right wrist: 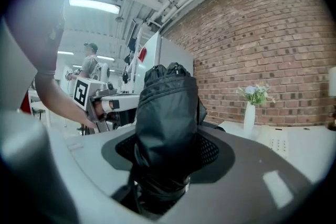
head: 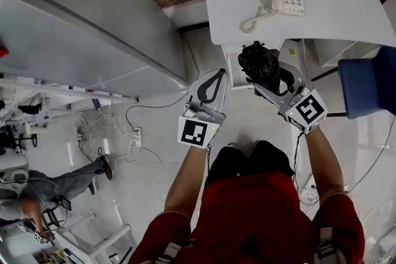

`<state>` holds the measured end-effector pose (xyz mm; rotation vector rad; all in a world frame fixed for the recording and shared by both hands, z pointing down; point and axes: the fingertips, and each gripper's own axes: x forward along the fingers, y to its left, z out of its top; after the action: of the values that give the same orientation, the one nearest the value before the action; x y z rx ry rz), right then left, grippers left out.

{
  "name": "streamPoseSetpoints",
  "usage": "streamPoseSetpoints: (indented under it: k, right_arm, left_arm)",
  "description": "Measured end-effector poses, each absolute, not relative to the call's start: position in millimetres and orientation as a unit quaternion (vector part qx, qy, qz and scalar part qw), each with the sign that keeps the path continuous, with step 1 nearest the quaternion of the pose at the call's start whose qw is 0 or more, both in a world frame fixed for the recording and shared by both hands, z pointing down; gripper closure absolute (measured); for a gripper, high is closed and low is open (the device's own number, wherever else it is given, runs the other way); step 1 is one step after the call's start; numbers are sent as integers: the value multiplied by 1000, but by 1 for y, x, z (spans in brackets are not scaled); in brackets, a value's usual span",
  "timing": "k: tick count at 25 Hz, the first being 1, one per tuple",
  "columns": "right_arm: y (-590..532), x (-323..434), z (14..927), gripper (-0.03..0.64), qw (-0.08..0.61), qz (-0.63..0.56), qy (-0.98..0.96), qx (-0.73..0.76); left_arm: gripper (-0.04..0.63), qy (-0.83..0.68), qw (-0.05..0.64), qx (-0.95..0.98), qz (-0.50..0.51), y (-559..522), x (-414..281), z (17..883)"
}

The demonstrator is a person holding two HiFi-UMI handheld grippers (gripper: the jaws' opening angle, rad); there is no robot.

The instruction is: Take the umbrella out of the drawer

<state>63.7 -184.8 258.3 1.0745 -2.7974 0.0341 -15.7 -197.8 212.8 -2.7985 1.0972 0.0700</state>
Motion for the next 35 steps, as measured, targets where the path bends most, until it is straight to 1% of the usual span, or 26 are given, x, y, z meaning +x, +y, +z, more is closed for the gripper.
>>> streamPoseSetpoints:
  k: [7,11,15,19,27,35]
  right_arm:
    - [-155,85,171,357,0,29,-921,388]
    - [-132,95,136,357,-24,22,-916,401]
    - [-112,106,113,357,-50,22,-911,409]
    - [-96,117,101,357,-69,28,-906,416]
    - [-77,126,99,357,-81,35,-906,415]
    - [-72,126,101,357,-83,39,-904,418]
  left_arm:
    - [591,350,63,-934,28,-167,-2,147]
    - [591,343,70,-936,41,-148,1,115]
    - [591,339,68,-937,54,-132,7,102]
    - [591,334,59,-939,61,-120,13,95]
    - [591,318,61,-944,59,-105,28,94]
    - [591,318,66,-944,57,-100,26,92]
